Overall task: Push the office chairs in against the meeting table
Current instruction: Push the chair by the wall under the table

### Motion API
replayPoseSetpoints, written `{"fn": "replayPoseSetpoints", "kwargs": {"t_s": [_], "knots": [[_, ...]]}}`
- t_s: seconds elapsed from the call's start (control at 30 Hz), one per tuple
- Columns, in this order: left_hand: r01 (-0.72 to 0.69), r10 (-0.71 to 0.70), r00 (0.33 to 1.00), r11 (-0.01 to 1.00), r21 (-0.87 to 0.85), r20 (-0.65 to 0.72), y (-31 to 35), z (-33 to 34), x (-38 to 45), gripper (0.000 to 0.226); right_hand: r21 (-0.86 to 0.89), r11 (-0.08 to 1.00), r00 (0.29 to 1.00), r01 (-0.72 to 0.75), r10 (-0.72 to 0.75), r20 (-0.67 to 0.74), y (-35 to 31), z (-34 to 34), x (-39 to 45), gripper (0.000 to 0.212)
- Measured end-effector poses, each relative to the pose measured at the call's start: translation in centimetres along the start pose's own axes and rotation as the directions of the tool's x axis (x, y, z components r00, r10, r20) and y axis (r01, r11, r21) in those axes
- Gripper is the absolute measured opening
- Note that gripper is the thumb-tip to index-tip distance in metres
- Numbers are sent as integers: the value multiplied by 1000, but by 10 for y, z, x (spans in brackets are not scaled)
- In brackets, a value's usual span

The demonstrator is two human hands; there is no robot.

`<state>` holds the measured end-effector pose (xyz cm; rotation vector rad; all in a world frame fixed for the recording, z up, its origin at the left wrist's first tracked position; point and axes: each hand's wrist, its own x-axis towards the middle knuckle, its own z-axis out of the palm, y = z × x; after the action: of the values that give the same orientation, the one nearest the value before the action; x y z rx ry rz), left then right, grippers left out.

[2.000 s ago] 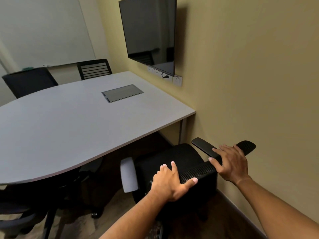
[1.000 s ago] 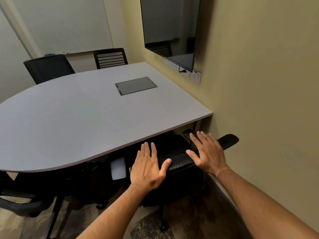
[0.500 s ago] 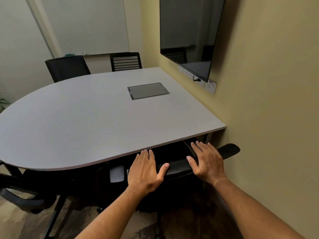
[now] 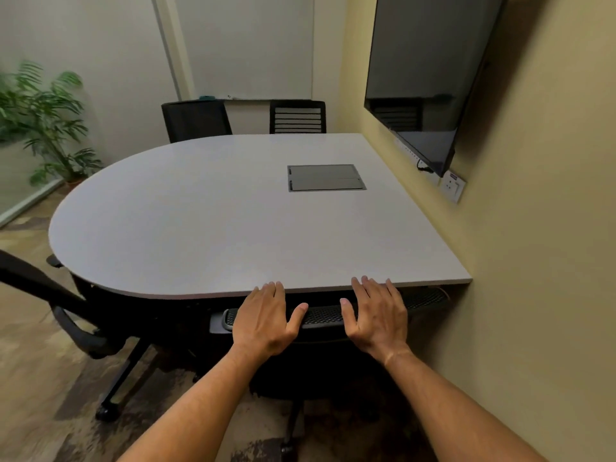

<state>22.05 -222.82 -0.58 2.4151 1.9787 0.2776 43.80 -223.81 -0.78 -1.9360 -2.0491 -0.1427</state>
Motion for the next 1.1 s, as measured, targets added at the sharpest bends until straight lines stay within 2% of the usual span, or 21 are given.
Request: {"fn": "replayPoseSetpoints", "kwargs": {"t_s": [0.27, 0.73, 0.93, 1.1], "knots": [[25, -25, 1000, 1000, -17, 15, -2, 5, 27, 80, -2, 999, 998, 36, -36, 43, 8, 12, 33, 77], [37, -37, 999, 999, -37, 8, -37, 10, 79, 80, 38, 999, 997, 6, -9, 79, -9, 36, 85, 73], [13, -13, 1000, 1000, -17, 7, -65, 5, 98, 94, 61, 998, 996, -28, 23, 81, -30, 47, 100, 77], [-19, 19, 1000, 1000, -18, 5, -81, 5, 103, 94, 42, 999, 997, -20, 17, 73, -39, 54, 105, 78]]}}
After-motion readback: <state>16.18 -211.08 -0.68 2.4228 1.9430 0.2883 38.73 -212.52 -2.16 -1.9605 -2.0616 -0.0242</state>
